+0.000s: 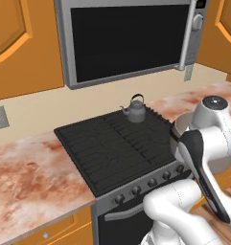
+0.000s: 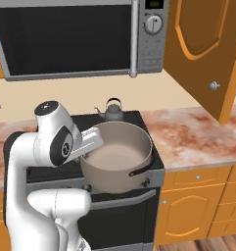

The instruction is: Pick the kettle from the cabinet and place it on a stove burner. Then pick the pot from the counter and place it on another stove burner. Finally, turn both burners on.

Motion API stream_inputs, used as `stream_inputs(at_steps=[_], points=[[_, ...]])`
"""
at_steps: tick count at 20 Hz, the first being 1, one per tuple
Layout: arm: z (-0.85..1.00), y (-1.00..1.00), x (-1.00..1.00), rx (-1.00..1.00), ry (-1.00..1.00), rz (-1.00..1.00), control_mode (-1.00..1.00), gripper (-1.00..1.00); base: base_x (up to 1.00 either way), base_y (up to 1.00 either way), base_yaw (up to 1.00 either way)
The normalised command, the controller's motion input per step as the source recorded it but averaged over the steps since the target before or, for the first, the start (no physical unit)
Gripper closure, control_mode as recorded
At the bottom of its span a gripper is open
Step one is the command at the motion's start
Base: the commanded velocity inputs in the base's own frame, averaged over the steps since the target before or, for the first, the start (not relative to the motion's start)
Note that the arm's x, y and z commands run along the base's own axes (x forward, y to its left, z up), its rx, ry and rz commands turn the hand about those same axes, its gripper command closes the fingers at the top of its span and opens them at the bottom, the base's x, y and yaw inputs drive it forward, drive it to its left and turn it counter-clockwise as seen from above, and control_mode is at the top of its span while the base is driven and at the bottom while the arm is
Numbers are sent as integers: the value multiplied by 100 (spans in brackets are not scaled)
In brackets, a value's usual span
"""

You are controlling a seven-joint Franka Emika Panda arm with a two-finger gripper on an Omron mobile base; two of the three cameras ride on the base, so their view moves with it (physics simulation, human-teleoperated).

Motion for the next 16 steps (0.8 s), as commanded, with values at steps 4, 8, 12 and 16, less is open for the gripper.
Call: stream_inputs(at_steps=[4,8,12,16], points=[[0,0,39,0,0,3,-100,100,0,0,0],[0,0,34,0,0,3,-100,100,0,0,0],[-2,-5,37,0,0,3,-100,100,0,0,0],[-15,-2,38,0,-2,1,-100,100,0,0,0]])
